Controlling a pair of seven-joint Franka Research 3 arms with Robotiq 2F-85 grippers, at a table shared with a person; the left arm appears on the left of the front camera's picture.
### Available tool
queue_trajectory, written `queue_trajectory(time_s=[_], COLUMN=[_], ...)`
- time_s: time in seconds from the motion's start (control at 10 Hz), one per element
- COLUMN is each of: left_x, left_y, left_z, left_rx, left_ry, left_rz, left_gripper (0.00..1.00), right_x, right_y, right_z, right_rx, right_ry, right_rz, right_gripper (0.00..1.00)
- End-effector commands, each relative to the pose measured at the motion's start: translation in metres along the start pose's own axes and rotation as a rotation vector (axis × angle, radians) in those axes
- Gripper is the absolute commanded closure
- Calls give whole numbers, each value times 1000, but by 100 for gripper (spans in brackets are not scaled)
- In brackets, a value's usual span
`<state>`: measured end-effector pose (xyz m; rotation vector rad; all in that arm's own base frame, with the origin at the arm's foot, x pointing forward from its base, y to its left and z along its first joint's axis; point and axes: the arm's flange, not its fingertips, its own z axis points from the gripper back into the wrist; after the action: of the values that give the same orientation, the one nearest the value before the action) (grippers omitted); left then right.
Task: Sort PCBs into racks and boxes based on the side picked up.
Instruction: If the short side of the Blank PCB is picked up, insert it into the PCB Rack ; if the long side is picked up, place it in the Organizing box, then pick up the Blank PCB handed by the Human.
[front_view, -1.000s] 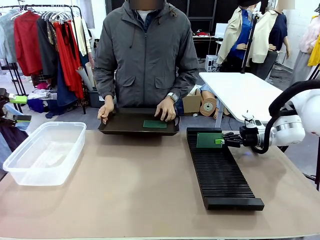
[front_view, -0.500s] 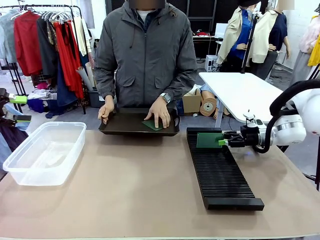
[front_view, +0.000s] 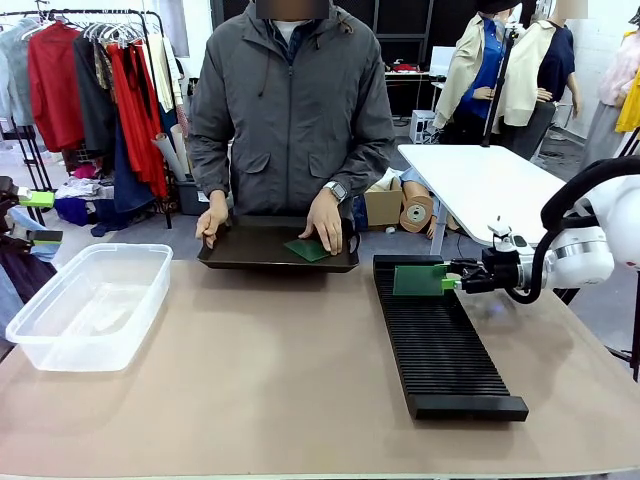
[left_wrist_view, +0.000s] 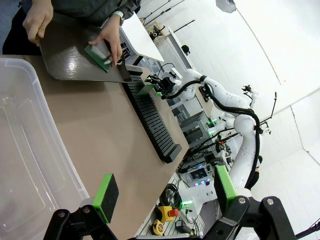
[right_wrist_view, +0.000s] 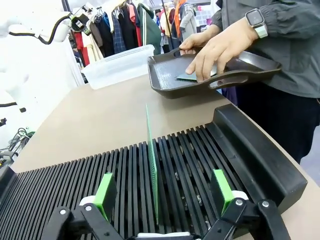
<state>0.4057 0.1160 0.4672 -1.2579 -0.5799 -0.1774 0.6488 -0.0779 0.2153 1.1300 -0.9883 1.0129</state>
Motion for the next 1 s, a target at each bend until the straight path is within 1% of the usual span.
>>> queue_trajectory(time_s=[0.0, 0.9], left_x=[-1, -1], left_y=[-2, -2], left_z=[1, 1], left_rx=[-8, -8], left_ry=[2, 2], left_rz=[-1, -1], left_gripper=[0, 0], right_x=[-1, -1], right_y=[0, 0], right_z=[0, 0], right_rx=[-3, -3], right_ry=[1, 1], right_rz=[-1, -1], right_gripper=[0, 0])
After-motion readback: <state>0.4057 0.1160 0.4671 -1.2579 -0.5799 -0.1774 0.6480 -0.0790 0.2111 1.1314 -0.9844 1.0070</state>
